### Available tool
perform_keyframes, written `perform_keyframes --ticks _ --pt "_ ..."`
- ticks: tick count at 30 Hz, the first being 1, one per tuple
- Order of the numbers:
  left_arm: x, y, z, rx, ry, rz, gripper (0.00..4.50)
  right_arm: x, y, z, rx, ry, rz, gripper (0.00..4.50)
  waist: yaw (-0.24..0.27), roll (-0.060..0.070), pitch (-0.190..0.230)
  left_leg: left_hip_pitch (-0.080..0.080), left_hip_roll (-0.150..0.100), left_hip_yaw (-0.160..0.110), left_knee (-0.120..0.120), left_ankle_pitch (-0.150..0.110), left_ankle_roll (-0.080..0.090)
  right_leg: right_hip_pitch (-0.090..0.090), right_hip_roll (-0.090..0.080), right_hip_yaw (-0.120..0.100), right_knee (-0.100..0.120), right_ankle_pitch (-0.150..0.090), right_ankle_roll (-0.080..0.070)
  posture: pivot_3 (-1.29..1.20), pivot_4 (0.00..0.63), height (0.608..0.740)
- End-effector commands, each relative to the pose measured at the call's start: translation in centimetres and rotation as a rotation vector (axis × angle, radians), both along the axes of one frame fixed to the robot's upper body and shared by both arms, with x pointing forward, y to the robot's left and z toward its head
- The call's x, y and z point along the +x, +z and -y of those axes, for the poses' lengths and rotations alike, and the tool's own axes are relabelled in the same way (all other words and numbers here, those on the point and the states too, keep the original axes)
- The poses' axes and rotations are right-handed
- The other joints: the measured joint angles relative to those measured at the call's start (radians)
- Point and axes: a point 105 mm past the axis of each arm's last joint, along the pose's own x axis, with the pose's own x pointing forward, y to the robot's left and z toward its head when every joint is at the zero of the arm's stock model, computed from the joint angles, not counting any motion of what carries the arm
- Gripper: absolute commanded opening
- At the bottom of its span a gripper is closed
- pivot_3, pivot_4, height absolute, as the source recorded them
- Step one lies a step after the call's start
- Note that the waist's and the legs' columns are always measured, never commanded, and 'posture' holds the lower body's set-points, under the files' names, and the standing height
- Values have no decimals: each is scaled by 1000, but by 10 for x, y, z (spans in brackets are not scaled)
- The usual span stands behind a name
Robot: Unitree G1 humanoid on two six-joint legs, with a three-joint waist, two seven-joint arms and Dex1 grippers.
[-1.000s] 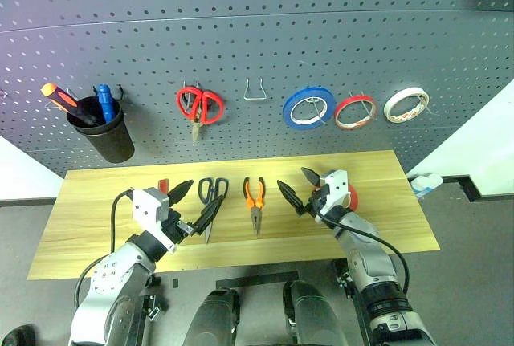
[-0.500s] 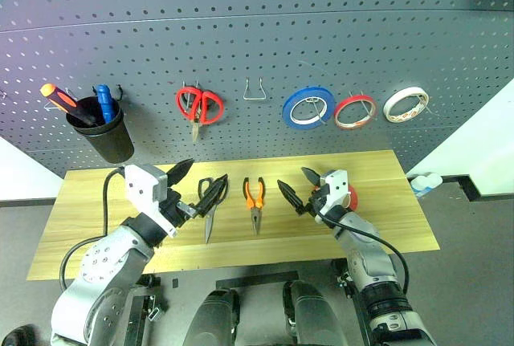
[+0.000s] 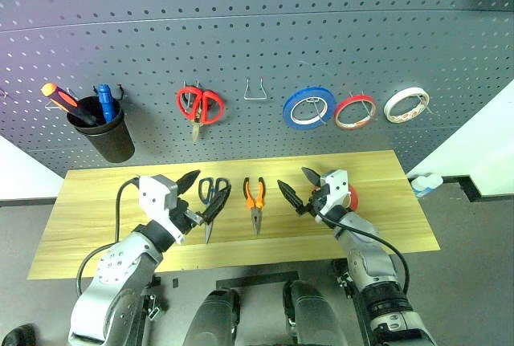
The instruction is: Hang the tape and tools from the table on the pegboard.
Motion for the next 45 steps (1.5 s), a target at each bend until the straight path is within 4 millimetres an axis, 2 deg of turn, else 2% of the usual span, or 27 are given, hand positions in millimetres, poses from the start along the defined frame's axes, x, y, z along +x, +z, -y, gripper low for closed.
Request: perform_keyframes --ticks 1,11,24,27,33,40,45 --pt "-3 2 -5 -6 -5 26 4470 -1 8 7 -4 -10 44 4500 0 0 0 0 0 0 0 0 0 0 0 0 0 0 0 25 174 738" --pt "1 -10 -5 -9 -13 26 4470 -1 3 29 -39 -53 28 4500 1 0 0 0 0 0 0 0 0 0 0 0 0 0 0 25 169 738" --pt "-2 6 -11 -4 0 46 4470 -2 -11 74 -112 -133 -5 4500 1 0 0 0 0 0 0 0 0 0 0 0 0 0 0 35 179 738" --pt "3 -12 -16 -1 7 24 4470 0 -11 74 -118 -134 2 4500 -1 0 0 0 0 0 0 0 0 0 0 0 0 0 0 36 180 738" --pt "4 -32 -4 -2 8 19 4470 0 -12 69 -113 -117 4 4500 1 0 0 1 0 1 0 0 0 0 0 0 1 0 0 36 182 738" --pt "-4 -44 -7 -6 11 21 4470 1 -10 68 -106 -117 9 4500 0 0 0 1 0 1 0 0 0 0 0 0 1 0 0 35 184 738" --pt "-2 -38 -11 -4 6 34 4470 3 -8 62 -98 -106 17 4500 1 0 0 1 0 1 0 0 0 0 0 0 1 0 0 34 182 738"
